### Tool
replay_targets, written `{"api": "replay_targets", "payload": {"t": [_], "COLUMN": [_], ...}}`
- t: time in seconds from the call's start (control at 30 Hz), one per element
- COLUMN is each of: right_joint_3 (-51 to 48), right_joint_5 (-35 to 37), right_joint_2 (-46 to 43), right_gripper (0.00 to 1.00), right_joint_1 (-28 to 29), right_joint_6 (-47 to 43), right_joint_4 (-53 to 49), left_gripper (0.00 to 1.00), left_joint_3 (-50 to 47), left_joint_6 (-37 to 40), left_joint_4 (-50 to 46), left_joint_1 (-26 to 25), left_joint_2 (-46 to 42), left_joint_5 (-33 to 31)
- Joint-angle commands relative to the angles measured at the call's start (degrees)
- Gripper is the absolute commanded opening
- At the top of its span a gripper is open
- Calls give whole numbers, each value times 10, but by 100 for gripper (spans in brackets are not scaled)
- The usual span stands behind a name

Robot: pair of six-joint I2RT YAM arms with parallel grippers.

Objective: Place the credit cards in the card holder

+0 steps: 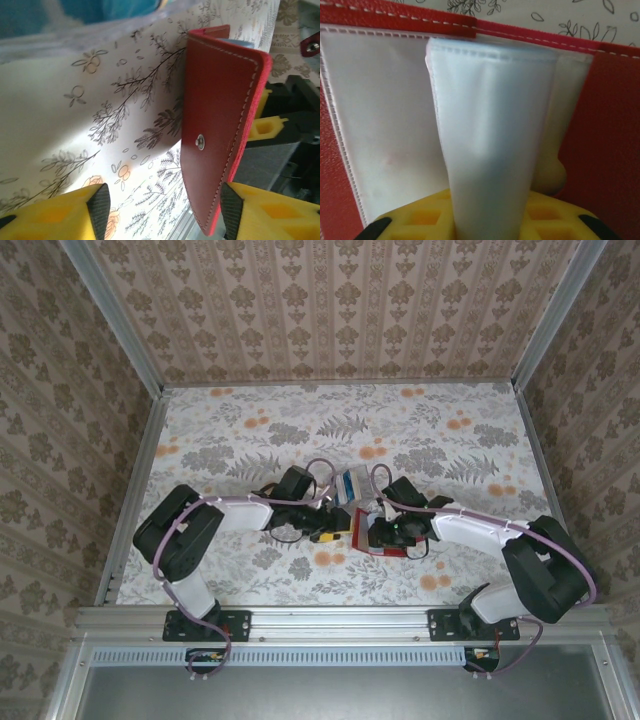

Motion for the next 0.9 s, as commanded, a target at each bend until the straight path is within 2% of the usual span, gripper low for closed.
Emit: {"api": "replay_targets", "payload": {"t": [0.0, 0.07, 0.2, 0.33, 0.6, 0.67, 0.73, 0.77, 0.87], "right_joint_3": [-8, -12, -5, 7, 5, 3, 1, 3, 6], "right_joint_5": [-41, -60, -79, -80, -77, -72, -78, -79, -74], "right_joint_2": [-1, 0, 2, 4, 24, 28, 33, 36, 35], "right_gripper": [25, 24, 24, 22, 19, 19, 18, 19, 19], "right_joint_1": [-1, 0, 8, 26, 33, 33, 33, 33, 33], "right_joint_6": [1, 2, -9, -37, -48, -46, -44, -44, -48], "right_joint_4": [35, 50, 48, 17, 17, 22, 33, 34, 28], "left_gripper": [64, 64, 63, 62, 64, 64, 66, 68, 89], "left_joint_3": [0, -6, 17, -1, -18, -36, -65, -79, -105], "left_joint_6": [-2, -22, -6, -13, 1, -16, -49, -64, -88], "left_joint_4": [67, 114, 74, 106, 67, 98, 168, 201, 237], "left_joint_1": [-1, -2, -9, -13, -10, -9, -9, -6, 5], "left_joint_2": [22, 31, 44, 28, 25, 21, 12, 7, -15], "left_joint_5": [17, 23, 3, -5, -42, -51, -54, -56, -60]}}
